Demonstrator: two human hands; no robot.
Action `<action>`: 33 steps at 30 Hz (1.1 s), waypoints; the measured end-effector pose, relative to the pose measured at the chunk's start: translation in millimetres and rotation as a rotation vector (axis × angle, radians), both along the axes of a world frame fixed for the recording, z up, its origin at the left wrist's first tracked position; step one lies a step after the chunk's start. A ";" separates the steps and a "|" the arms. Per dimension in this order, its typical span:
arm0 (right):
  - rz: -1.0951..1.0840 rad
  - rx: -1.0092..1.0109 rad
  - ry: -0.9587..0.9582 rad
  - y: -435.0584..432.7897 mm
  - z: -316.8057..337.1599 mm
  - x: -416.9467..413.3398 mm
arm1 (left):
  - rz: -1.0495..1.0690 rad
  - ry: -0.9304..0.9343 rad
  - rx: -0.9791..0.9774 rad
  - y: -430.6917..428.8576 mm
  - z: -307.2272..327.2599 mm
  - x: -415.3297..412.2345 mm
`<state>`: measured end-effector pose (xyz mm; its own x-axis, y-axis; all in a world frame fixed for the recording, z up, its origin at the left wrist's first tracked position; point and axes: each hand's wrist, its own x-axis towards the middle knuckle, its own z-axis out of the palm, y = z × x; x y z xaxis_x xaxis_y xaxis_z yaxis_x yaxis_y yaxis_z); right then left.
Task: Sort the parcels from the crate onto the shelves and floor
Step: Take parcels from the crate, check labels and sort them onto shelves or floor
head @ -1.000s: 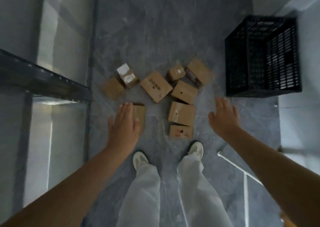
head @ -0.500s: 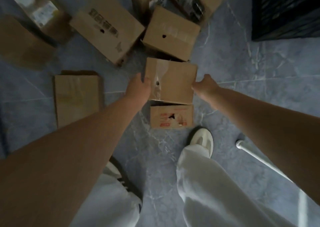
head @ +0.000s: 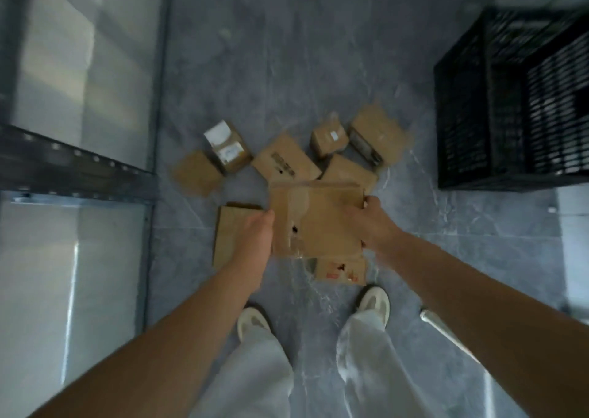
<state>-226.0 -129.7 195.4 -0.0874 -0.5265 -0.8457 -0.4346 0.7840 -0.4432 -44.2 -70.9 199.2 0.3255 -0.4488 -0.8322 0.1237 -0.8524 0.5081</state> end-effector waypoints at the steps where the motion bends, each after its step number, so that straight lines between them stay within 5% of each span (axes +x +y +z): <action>1: 0.021 -0.037 0.004 -10.7 39.0 12.3 | 0.017 0.016 -0.048 -11.2 42.2 12.9; 8: 0.073 -0.383 -0.074 -52.9 339.9 95.2 | 0.120 -0.122 -0.393 -49.0 343.2 102.6; 15: 0.187 -0.527 -0.356 -29.7 521.1 148.4 | 0.331 -0.377 -0.603 29.0 498.1 130.5; 22: 0.651 -0.451 -0.610 21.6 584.9 171.9 | 0.498 -0.603 -0.702 146.2 567.6 122.1; 26: 0.988 -0.464 -0.590 56.3 586.8 186.2 | 0.502 -0.735 -0.622 210.7 571.5 111.5; 33: 1.110 -0.450 -0.595 152.8 591.7 214.4 | 0.807 -0.763 -0.630 334.9 564.6 60.9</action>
<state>-11.6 23.1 787.2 0.8843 -0.3195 -0.3404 -0.3939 -0.1193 -0.9114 16.7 264.0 763.8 0.9885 -0.1483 -0.0307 -0.0089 -0.2589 0.9659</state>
